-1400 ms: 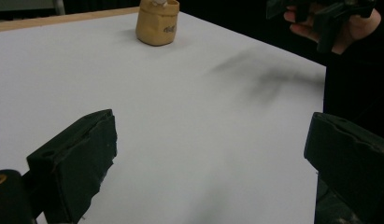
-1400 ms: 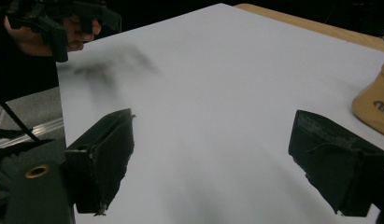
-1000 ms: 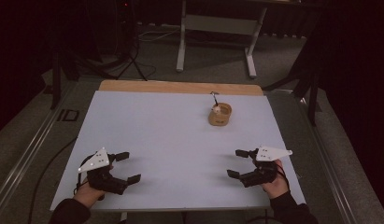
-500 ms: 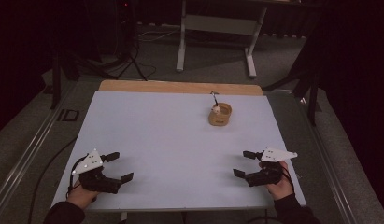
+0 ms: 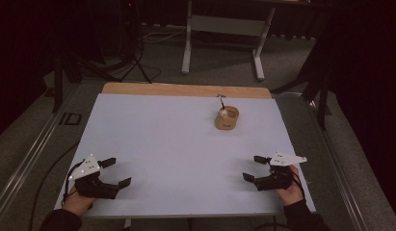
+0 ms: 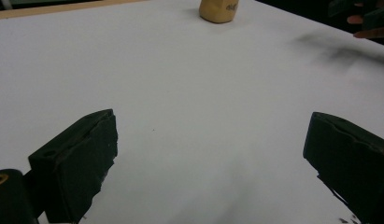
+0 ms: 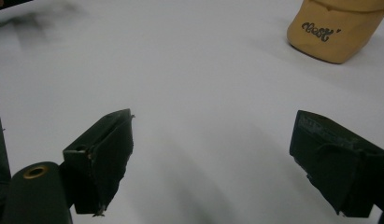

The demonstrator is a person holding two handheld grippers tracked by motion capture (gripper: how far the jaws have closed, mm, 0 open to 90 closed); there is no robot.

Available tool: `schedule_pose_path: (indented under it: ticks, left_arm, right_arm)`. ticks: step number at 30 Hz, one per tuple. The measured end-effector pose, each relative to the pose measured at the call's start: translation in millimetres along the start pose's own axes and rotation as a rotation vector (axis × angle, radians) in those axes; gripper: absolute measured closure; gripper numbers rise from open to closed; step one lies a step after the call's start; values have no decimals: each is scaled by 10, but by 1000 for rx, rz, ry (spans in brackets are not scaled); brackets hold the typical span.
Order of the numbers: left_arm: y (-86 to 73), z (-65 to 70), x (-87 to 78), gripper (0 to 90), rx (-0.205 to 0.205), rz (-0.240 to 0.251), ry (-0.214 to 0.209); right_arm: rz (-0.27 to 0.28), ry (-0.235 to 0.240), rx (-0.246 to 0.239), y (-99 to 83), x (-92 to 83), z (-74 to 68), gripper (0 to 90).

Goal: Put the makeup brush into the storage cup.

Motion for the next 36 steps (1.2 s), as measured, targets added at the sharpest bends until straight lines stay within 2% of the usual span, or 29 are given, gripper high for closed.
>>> schedule_pose_path:
  ticks: [11, 16, 21, 36]
  left_arm:
    - [-3, -12, -42, 35, -22, 22, 3]
    - [20, -12, -68, 36, -21, 33, 12]
    - [16, -1, -61, 36, -23, 26, 25]
    - [-19, 20, -2, 36, -36, 9, 17]
  right_arm:
    - [-4, 12, 10, -52, -22, -10, 135]
    - [-6, 17, -2, -45, -20, -36, 135]
    - [-14, 22, -12, -50, -2, -51, 135]
    - [-6, 25, -8, -47, -11, -52, 135]
Point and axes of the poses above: each handheld gripper's, and its own axes: x roughly forward along the jaws, y roughly out of its top, z roughly to its right, the point moved 6 cm from there along x, roughly forward along the jaws, and after that the axes turned 4 degrees about -x, right-handed, at the moved point
